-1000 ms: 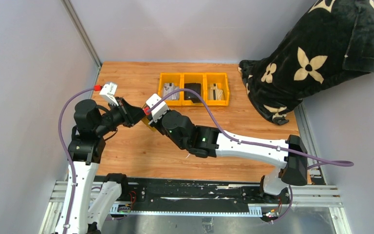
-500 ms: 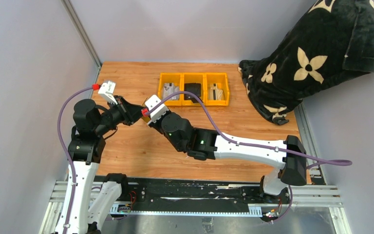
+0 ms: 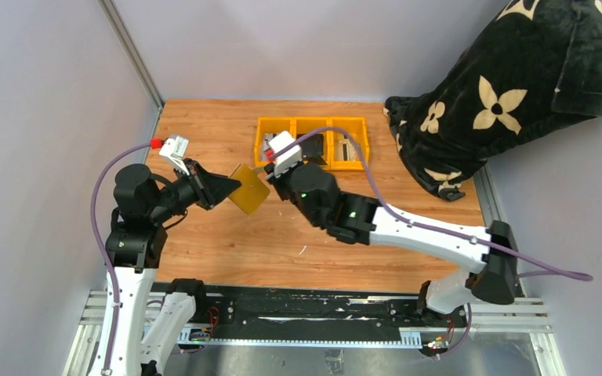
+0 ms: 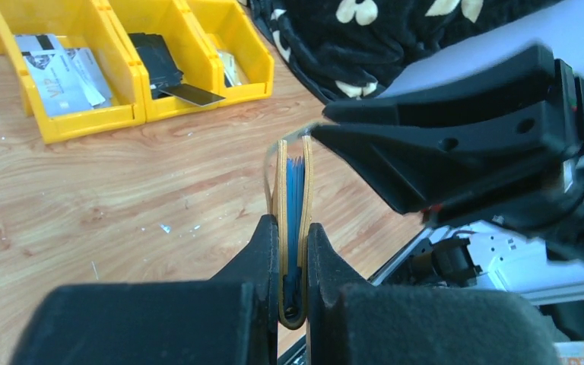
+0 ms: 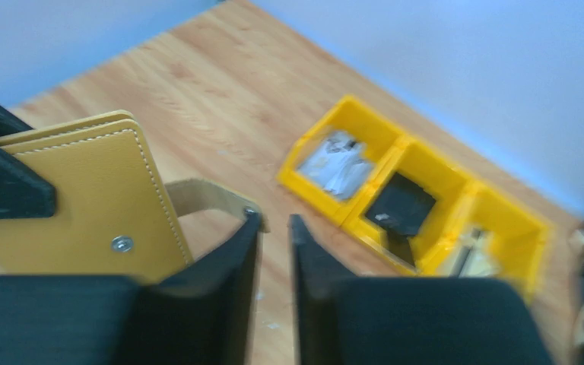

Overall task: Take the credit cards out of the card holder
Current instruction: Open the card holder at the center of the board.

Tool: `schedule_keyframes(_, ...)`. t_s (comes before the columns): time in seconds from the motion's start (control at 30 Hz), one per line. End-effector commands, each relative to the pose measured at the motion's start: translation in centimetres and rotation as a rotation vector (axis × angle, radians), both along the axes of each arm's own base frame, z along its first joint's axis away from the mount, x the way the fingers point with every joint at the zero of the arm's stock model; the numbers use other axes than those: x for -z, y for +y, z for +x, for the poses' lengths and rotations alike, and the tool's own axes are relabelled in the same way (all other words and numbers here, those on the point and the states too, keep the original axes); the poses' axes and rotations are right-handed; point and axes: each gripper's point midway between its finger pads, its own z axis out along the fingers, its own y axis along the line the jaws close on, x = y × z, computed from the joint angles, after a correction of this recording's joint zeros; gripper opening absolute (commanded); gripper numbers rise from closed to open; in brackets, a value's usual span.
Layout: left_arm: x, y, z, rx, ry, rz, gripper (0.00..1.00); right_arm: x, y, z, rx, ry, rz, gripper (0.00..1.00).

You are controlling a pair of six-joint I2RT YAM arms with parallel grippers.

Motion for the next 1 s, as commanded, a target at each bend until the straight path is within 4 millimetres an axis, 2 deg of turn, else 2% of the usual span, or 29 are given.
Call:
schedule_keyframes(0.0,-1.8,-0.7,-1.5,0.078,-0.084,0.013,0.0,-1.5,-0.9,-2.3,-0.241,0.172,0.195,0.39)
schedule_keyframes(0.03,-2.0,-0.9,-1.7,0.094,-0.095,0.011,0.0,-1.6,-1.1,-3.1,-0.311,0.226,0.245,0.44)
schedule_keyframes(0.07,-2.3,-1.1,-1.9,0.112,-0.107,0.007,0.0,-1.8,-2.2,-2.9,-0.343,0.268,0.298,0.5)
schedule_keyframes(0.1,-2.5,-1.2,-2.1,0.126,-0.118,0.003,0.0,-2.7,-2.7,-4.3,-0.439,0.321,0.367,0.53)
schedule_keyframes(0.13,-2.8,-1.4,-2.2,0.141,-0.126,-0.004,0.0,-2.3,-3.3,-4.2,-0.457,0.344,0.395,0.56)
schedule_keyframes(0.17,-3.1,-1.6,-2.4,0.156,-0.13,-0.013,0.0,-3.2,-4.1,-5.4,-0.527,0.364,0.449,0.59)
schedule_keyframes(0.2,-3.3,-1.7,-2.5,0.168,-0.137,-0.022,0.0,-2.7,-4.4,-6.1,-0.572,0.385,0.469,0.61)
schedule_keyframes(0.23,-3.6,-1.9,-2.7,0.183,-0.139,-0.032,0.0,-3.1,-5.0,-7.2,-0.619,0.371,0.492,0.64)
schedule_keyframes(0.33,-4.4,-2.4,-3.2,0.223,-0.148,-0.071,0.0,-2.4,-5.4,-9.5,-0.727,0.372,0.514,0.71)
schedule_keyframes(0.47,-5.1,-2.9,-3.6,0.26,-0.155,-0.109,0.0,-1.8,-4.9,-10.9,-0.812,0.402,0.545,0.78)
schedule_keyframes(0.57,-5.6,-3.2,-4.1,0.289,-0.153,-0.135,0.0,-1.8,-4.3,-11.2,-0.855,0.408,0.565,0.81)
schedule_keyframes(0.83,-7.1,-3.5,-5.4,0.335,-0.152,-0.179,0.0,-3.0,-2.4,-9.8,-0.874,0.385,0.639,0.82)
schedule_keyframes(0.97,-7.9,-3.7,-6.0,0.35,-0.156,-0.204,0.0,-2.5,-1.4,-8.6,-0.851,0.396,0.636,0.83)
